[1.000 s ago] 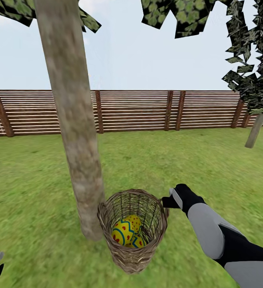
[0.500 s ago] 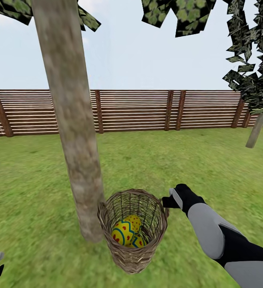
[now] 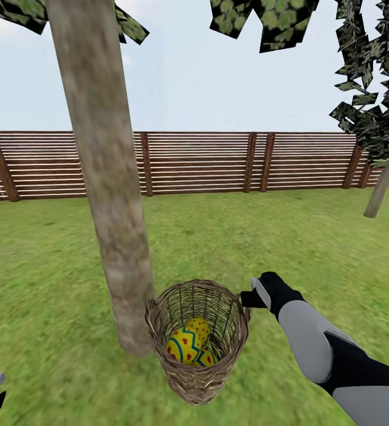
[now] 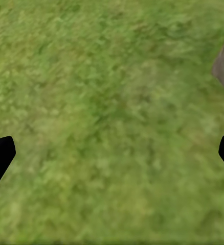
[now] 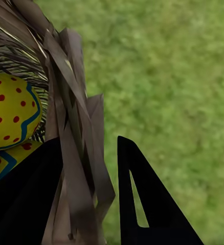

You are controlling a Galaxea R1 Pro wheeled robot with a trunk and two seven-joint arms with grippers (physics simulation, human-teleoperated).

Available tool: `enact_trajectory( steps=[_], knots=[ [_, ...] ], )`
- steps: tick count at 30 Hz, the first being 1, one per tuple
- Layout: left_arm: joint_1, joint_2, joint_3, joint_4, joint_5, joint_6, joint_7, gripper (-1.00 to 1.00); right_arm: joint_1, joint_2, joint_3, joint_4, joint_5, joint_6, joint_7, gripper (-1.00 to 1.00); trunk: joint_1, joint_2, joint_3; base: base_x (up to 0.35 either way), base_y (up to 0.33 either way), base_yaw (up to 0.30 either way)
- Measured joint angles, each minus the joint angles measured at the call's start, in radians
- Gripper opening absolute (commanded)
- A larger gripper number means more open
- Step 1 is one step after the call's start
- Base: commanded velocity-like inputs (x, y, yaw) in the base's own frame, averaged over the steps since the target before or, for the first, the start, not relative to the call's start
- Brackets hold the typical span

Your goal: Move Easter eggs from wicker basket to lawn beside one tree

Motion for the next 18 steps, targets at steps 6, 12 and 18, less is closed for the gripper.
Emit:
enact_trajectory(
  steps=[6,12,18],
  knots=[
    [0.000,0.000,0.000,0.001,-0.001,0.000,0.000,1.00,0.000,0.000,0.000,-0.001,0.000,0.000,0.001,-1.00,0.015,-0.028,-0.013,0.000,0.000,0.000],
    [0.000,-0.002,0.000,0.002,-0.002,0.000,0.000,1.00,0.000,0.000,0.000,0.000,-0.001,0.000,0.001,-1.00,0.031,-0.056,-0.025,0.000,0.000,0.000],
    [0.000,-0.002,0.001,0.002,-0.003,0.000,0.000,1.00,0.000,0.000,-0.001,0.000,-0.001,0.000,-0.002,-1.00,0.054,-0.098,-0.044,0.000,0.000,0.000]
  ],
)
